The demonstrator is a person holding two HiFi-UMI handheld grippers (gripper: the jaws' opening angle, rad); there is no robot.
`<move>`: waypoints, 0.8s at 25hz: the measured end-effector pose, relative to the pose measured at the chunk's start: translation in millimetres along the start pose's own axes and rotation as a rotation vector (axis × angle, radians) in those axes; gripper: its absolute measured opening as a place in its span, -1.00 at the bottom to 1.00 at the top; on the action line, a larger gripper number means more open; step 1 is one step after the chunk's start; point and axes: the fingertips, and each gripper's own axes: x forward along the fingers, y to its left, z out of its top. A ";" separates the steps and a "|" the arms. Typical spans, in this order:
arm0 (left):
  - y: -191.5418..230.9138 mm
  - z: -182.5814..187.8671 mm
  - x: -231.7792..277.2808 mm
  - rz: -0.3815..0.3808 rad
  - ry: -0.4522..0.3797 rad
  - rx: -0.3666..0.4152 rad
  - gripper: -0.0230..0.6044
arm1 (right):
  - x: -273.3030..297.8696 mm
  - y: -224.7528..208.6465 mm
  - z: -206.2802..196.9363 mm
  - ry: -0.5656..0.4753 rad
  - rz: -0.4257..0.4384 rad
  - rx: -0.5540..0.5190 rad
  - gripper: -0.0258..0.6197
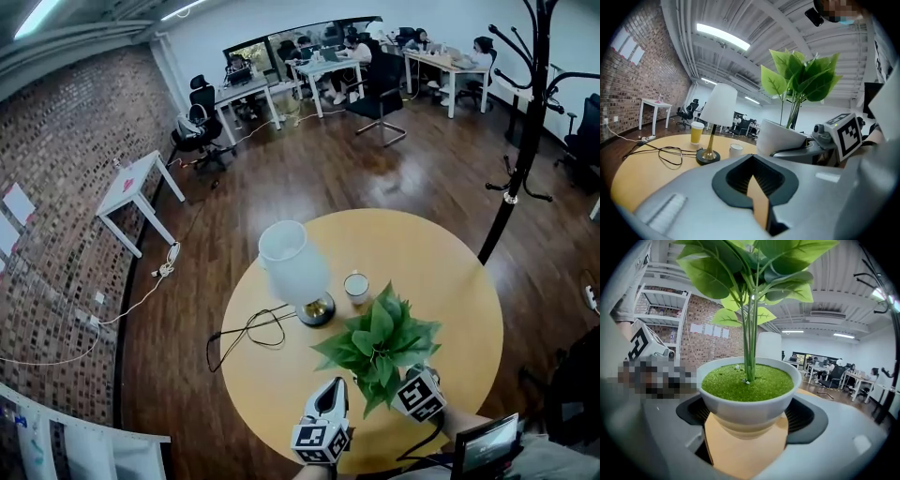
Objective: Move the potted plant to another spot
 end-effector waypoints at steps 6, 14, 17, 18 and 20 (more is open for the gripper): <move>-33.6 4.7 6.1 -0.087 0.006 0.019 -0.96 | -29.7 -21.7 3.2 -0.004 -0.079 0.022 0.61; -67.8 4.2 13.7 -0.168 0.014 0.042 -0.96 | -63.0 -45.2 -7.7 0.006 -0.168 0.050 0.61; -87.1 6.6 20.2 -0.181 0.019 0.051 -0.96 | -78.7 -59.8 -10.0 0.003 -0.185 0.063 0.61; -92.3 5.9 22.9 -0.184 0.021 0.054 -0.96 | -83.4 -63.9 -11.8 0.002 -0.188 0.066 0.61; -104.1 6.5 29.2 -0.184 0.027 0.062 -0.96 | -93.1 -73.3 -15.8 0.001 -0.190 0.073 0.61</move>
